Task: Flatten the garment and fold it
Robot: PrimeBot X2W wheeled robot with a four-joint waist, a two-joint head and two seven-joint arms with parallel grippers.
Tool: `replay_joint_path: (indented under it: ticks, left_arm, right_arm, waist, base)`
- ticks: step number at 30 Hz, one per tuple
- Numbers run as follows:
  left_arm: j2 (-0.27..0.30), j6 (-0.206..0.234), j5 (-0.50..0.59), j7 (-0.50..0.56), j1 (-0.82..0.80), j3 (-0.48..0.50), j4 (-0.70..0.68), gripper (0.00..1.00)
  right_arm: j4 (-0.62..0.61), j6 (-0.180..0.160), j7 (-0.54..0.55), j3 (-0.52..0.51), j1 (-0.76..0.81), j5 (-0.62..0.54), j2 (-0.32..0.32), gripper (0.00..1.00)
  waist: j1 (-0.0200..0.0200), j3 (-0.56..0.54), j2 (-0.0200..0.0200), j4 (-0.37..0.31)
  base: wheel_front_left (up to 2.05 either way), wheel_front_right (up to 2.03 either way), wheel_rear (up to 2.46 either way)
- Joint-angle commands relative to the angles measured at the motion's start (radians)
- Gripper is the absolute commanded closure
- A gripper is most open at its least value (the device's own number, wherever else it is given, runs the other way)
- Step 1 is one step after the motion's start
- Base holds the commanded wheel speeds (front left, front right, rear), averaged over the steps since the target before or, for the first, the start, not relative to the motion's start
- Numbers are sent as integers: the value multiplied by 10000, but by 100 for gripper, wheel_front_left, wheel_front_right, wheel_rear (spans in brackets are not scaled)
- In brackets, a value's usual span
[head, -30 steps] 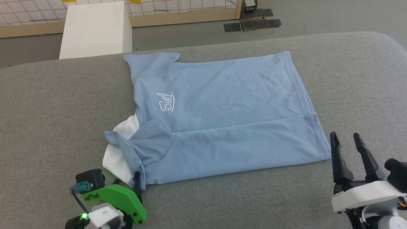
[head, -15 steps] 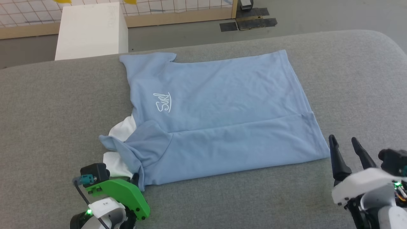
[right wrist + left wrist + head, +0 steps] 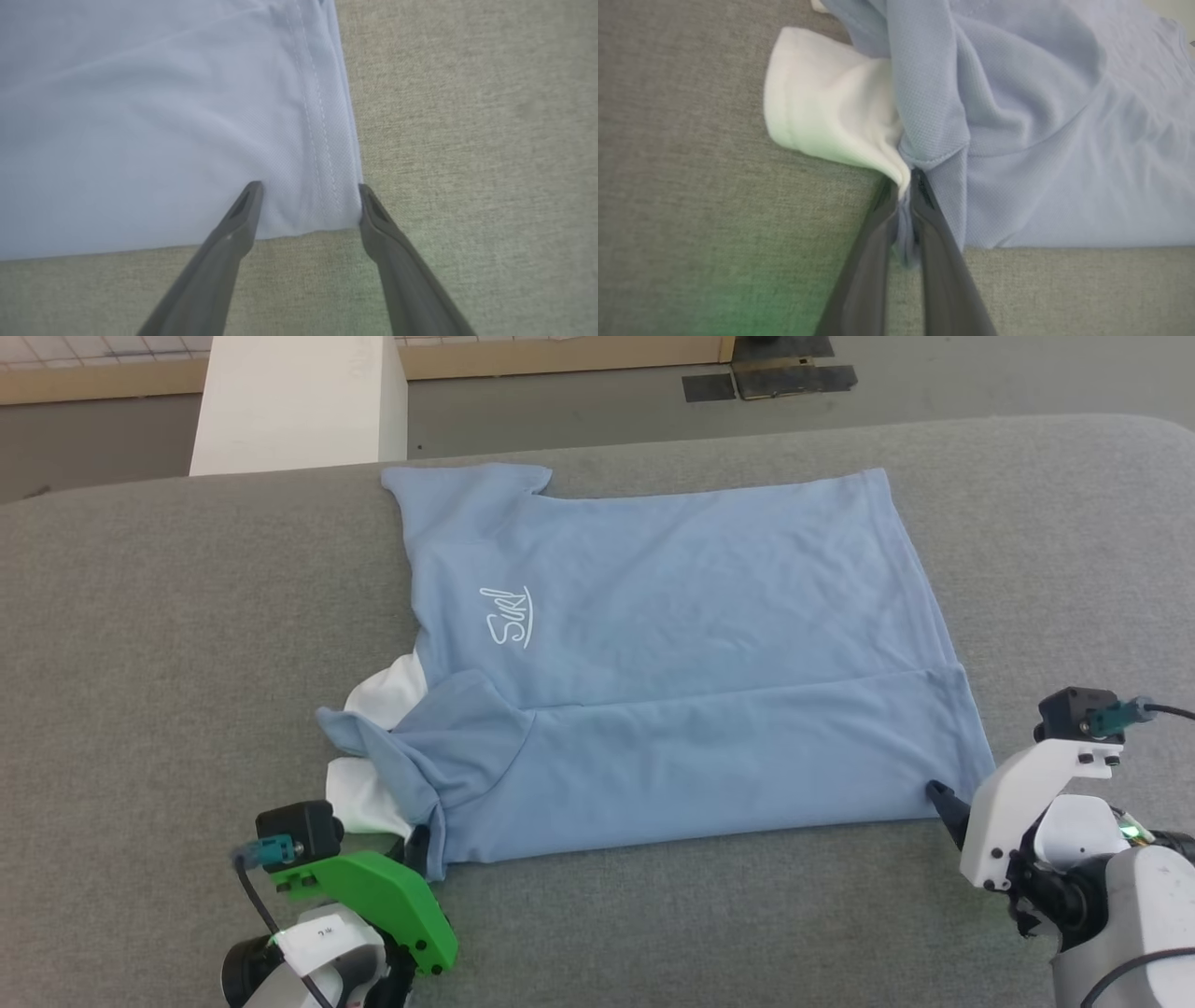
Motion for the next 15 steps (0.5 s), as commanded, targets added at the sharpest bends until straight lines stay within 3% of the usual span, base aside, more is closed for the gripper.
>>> replay_joint_path:
  ticks: [1, 3, 4, 7, 15]
  left_arm:
    - [-36, -64, 76, 24, 6, -74, 190, 100]
    - [-48, -94, 83, -18, -9, -86, 195, 100]
    - [-51, -108, 85, -35, -12, -93, 198, 100]
    - [-58, -164, 103, -149, -17, -92, 218, 100]
    - [186, -126, 238, -591, 276, 53, 10, 100]
  right_arm:
    - [-9, -15, 418, -108, -85, -85, 6, 50]
    - [-162, -15, 925, -241, -88, -143, 7, 75]
    - [-272, -15, 1124, -308, -73, -150, 7, 100]
    - [-606, -15, 1320, -422, 13, -76, 7, 100]
    - [-1445, -15, 306, -360, 793, 777, 8, 100]
  waist:
    - [0, 41, 0, 97]
    - [0, 65, 0, 166]
    - [0, 72, 0, 195]
    - [0, 65, 0, 255]
    - [0, -350, 0, 260]
  base:
    - [0, 0, 0]
    - [0, 0, 0]
    - [0, 0, 0]
    - [0, 0, 0]
    - [0, 0, 0]
